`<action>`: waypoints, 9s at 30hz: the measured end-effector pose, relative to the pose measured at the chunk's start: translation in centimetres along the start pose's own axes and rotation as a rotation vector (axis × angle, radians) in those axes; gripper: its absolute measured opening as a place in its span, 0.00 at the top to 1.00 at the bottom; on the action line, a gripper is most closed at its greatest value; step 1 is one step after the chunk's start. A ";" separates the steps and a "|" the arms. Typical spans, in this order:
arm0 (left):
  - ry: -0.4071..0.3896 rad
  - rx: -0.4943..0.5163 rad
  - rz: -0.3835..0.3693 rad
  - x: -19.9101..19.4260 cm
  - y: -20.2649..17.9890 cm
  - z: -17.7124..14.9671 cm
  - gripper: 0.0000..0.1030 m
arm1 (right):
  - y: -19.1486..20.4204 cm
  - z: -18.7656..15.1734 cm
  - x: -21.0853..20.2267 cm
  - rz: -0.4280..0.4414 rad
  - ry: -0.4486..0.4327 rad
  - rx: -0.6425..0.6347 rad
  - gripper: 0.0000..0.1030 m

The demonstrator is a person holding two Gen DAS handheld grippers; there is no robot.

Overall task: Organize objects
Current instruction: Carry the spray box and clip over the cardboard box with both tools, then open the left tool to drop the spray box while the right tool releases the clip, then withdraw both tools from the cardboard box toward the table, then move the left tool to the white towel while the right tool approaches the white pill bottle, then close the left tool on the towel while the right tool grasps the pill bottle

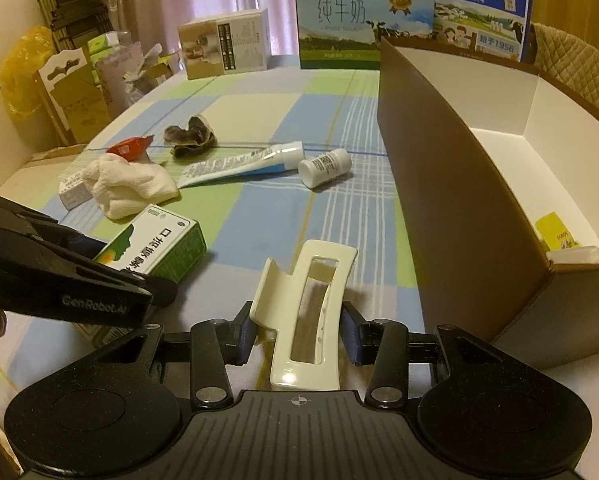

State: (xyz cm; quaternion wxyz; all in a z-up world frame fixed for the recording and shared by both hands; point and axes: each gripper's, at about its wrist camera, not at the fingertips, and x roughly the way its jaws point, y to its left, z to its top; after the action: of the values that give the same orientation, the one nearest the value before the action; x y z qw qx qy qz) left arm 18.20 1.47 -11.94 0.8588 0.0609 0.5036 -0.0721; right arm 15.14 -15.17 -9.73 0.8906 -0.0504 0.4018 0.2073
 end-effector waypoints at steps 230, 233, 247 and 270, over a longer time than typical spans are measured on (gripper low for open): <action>-0.165 -0.467 0.173 1.0 8.7 1.8 0.52 | -1.1 5.7 7.2 -0.012 0.037 0.039 0.67; -0.139 -0.459 0.134 0.0 7.4 0.7 0.52 | -0.9 4.8 6.0 -0.004 0.058 0.024 0.67; -0.049 -0.399 0.031 -3.1 3.0 -3.5 0.47 | -1.6 0.9 0.8 0.011 0.061 0.010 0.75; -0.110 -0.318 0.055 -2.2 2.0 -2.3 0.56 | -1.0 1.0 3.4 0.024 0.022 -0.064 0.77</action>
State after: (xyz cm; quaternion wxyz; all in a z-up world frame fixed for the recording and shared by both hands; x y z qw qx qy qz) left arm 15.59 3.94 -11.07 0.8854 -0.0663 0.4592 0.0288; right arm 18.25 -14.74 -11.68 0.8813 -0.0762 0.4054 0.2303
